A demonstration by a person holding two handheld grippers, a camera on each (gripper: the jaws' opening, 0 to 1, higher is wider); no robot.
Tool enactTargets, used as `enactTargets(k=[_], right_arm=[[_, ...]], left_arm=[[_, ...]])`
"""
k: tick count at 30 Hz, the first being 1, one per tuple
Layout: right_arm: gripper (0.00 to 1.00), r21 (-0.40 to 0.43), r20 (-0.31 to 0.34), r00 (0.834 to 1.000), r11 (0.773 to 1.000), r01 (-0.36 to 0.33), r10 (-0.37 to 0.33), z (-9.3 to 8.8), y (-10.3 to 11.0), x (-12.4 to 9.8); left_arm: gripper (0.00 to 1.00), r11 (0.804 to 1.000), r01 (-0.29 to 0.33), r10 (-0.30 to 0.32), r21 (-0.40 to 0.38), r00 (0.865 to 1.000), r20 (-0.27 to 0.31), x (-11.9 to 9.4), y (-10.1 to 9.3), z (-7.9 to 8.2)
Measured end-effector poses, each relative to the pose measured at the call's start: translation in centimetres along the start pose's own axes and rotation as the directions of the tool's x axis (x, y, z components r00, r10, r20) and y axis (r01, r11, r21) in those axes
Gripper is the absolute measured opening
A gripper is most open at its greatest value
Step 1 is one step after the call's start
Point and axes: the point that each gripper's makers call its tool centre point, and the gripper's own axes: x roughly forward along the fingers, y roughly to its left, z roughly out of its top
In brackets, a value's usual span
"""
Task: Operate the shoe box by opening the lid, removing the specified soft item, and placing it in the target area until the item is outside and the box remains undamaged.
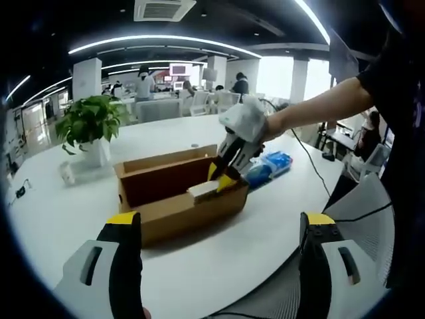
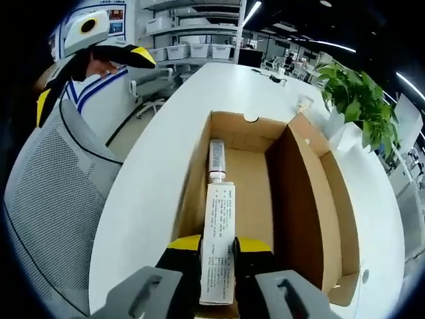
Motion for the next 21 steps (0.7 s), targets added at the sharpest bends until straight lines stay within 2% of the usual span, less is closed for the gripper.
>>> enactTargets(k=[11, 21], right_arm=[[0.13, -0.047, 0.015, 1.0, 0.999, 0.02, -0.019, 1.5, 0.0, -2.3], [0.13, -0.093, 0.014, 0.999, 0.995, 0.035, -0.034, 2.1, 0.1, -3.8]], left_arm=[[0.99, 1.0, 0.004, -0.004, 0.009, 1.0, 0.001, 0.0, -0.3, 0.0], [0.99, 1.0, 0.013, -0.013, 0.019, 1.0, 0.007, 0.1, -0.7, 0.3]])
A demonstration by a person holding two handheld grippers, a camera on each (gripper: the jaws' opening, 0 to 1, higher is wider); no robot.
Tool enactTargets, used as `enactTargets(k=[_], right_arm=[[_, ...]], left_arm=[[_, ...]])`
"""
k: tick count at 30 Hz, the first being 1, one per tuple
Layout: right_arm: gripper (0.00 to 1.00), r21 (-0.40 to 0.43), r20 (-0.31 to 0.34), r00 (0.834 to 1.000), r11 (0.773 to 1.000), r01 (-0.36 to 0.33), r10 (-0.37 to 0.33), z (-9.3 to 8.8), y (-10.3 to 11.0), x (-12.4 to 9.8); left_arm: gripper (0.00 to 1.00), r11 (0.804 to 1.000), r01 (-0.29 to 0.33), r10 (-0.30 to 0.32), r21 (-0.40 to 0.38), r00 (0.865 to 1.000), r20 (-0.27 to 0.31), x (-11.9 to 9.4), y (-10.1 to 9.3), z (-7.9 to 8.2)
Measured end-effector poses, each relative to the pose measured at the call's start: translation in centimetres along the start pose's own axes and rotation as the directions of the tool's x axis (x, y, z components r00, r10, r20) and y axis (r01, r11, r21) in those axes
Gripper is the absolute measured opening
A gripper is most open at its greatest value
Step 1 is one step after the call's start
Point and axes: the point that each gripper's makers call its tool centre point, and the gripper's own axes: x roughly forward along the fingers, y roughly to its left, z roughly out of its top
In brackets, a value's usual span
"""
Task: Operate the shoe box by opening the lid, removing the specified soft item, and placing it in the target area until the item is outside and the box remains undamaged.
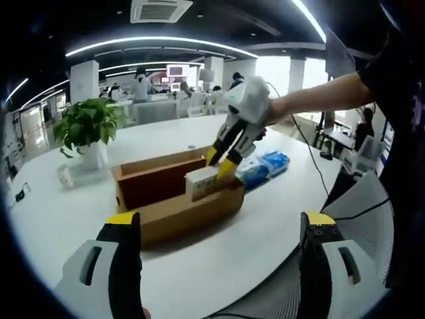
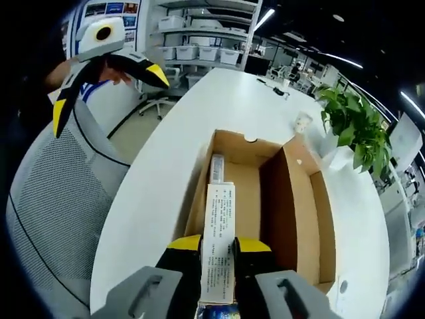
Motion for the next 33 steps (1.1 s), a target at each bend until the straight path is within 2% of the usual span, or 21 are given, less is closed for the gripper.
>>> enactTargets(k=[23, 33], right_arm=[[0.13, -0.037, 0.011, 1.0, 0.999, 0.03, -0.03, 0.6, -0.2, -3.6], [0.13, -0.016, 0.035, 0.998, 0.999, 0.051, -0.05, 0.6, -0.6, -5.5]], left_arm=[[0.99, 1.0, 0.01, -0.01, 0.012, 1.0, 0.0, 0.1, -0.5, 0.0], [0.99, 1.0, 0.021, -0.021, 0.02, 1.0, -0.006, 0.1, -0.7, -0.1]])
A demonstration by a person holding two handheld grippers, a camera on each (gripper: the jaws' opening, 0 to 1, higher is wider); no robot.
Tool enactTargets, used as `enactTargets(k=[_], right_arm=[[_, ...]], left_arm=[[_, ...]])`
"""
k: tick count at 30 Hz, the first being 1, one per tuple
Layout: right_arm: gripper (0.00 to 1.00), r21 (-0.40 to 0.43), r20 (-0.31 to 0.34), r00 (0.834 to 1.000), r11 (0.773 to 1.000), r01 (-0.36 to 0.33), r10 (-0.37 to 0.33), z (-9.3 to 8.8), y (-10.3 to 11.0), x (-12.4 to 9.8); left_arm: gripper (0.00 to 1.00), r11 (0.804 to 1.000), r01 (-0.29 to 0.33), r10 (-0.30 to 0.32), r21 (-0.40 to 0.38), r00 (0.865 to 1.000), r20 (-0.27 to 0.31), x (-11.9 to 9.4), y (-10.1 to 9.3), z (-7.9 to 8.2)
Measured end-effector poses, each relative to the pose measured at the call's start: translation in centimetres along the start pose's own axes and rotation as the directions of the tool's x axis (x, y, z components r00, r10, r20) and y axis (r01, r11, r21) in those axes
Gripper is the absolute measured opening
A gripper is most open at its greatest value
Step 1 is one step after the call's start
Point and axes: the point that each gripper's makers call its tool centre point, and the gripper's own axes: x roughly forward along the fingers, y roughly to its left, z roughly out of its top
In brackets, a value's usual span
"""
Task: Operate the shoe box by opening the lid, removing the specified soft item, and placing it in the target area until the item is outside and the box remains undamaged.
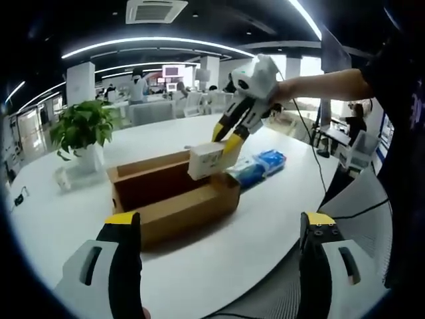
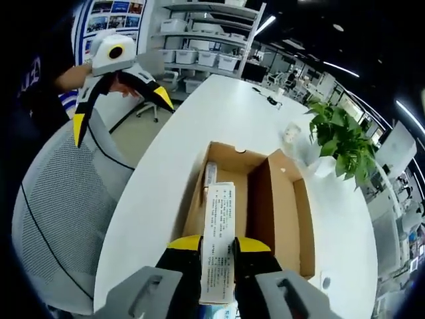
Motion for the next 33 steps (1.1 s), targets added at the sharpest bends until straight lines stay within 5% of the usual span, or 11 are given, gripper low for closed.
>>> enactTargets(k=[33], right_arm=[[0.13, -0.024, -0.035, 0.999, 0.999, 0.035, -0.036, -4.3, -1.2, -5.0]], left_arm=[[0.99, 1.0, -0.014, 0.014, -0.005, 1.0, -0.007, -0.1, -0.1, -0.2]])
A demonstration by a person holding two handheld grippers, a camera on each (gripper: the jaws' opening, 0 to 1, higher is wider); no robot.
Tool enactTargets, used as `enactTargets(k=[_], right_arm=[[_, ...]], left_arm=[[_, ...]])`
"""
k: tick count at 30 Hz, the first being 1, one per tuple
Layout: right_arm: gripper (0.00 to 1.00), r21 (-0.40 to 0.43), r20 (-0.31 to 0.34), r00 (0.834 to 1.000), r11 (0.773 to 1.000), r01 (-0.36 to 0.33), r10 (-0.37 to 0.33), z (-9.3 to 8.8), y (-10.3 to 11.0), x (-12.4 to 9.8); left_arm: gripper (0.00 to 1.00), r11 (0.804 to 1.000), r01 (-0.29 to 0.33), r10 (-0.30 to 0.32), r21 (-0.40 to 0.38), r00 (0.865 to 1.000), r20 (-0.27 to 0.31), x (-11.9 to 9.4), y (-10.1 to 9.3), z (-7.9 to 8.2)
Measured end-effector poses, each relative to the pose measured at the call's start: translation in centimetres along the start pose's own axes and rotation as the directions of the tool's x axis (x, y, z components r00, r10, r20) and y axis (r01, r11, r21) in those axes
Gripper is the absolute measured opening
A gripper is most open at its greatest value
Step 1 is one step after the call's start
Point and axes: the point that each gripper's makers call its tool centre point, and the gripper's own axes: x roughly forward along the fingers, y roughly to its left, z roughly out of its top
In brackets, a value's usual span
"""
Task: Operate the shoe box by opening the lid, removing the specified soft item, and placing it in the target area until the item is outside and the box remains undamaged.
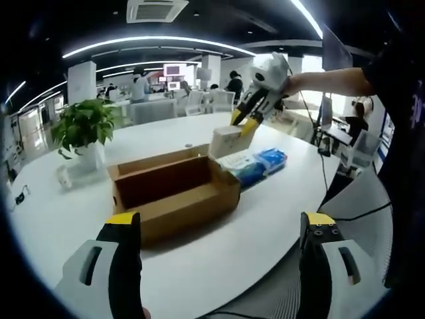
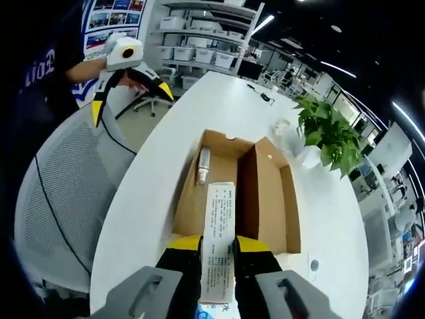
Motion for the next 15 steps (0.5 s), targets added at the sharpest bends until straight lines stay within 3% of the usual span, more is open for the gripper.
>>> enactTargets(k=[15], right_arm=[[0.13, -0.011, -0.058, 0.998, 1.0, 0.028, -0.029, -4.2, -0.8, -1.8]], left_arm=[[0.99, 1.0, -0.014, 0.014, -0.009, 1.0, -0.003, -0.1, 0.0, 0.1]])
